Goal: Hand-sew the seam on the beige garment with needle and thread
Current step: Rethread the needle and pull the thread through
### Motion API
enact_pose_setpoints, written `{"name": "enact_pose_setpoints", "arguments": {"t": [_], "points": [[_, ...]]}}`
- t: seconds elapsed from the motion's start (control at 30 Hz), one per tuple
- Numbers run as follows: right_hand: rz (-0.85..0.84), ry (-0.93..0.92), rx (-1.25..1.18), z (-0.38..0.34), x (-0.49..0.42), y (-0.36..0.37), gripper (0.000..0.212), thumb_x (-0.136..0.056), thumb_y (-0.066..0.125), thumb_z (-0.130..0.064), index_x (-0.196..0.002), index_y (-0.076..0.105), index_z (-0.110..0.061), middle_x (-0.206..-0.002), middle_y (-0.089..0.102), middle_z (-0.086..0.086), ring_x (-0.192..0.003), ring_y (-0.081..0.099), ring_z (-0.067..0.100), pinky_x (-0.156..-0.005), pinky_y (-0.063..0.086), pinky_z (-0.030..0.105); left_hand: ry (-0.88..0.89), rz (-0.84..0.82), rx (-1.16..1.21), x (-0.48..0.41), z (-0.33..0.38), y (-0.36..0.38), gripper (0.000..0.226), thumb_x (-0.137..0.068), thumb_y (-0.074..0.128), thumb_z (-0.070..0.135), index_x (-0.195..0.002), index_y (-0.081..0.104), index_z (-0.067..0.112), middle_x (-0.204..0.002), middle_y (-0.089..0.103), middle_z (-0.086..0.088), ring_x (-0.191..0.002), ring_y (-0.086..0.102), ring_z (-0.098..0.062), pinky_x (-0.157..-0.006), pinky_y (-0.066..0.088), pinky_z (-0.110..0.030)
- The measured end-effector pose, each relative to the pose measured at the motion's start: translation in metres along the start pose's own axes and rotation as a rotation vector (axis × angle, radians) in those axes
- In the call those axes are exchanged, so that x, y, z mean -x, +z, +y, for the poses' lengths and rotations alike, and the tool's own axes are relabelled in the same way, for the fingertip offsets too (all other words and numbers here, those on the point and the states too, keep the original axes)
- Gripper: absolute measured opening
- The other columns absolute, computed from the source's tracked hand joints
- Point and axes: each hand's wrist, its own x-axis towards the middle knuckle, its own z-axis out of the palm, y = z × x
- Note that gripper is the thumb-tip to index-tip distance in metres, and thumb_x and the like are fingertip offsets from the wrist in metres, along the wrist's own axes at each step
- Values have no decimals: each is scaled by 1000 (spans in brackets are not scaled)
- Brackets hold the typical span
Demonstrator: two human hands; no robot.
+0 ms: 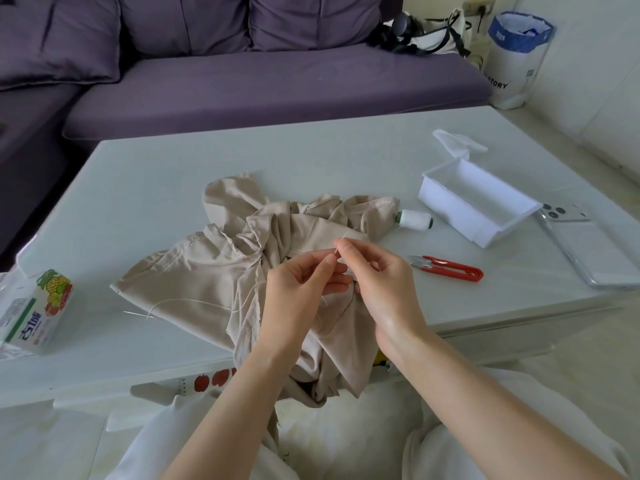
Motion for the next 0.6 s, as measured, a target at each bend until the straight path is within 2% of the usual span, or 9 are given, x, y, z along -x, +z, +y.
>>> {"name": "enact_pose_setpoints", "arguments": {"t": [0.13,0.27,0.43,0.6], "points": [[-5,8,22,1,-1,-2,12,-87,66,-18,-91,73,-10,-67,70,-7,-61,64,-2,-54,47,11,-13,-7,-7,1,0,-2,18,-92,57,6,-103,70,2,-84,73,-15,-77,72,-18,-68,56,-19],[9,-3,68,6,-3,-2,9,-87,66,-23,-83,73,-19,-71,71,-11,-68,63,-6,-60,47,10,-15,-14,-29,3,0,-4,16,-91,59,6,-100,71,6,-82,74,-11,-77,72,-18,-68,56,-19],[27,4,59,8,-4,-2,8,-88,65,-24,-83,71,-22,-69,69,-14,-66,62,-10,-58,45,7,-16,-15,-50,6,-1,-5,13,-91,59,5,-99,69,8,-82,75,-10,-78,73,-19,-71,58,-23],[43,8,79,12,-7,-3,9,-87,66,-28,-85,73,-23,-72,69,-15,-72,62,-8,-70,47,14,-31,-28,-63,7,-1,-6,11,-90,59,5,-93,68,10,-79,74,-9,-75,73,-18,-66,57,-20]]}}
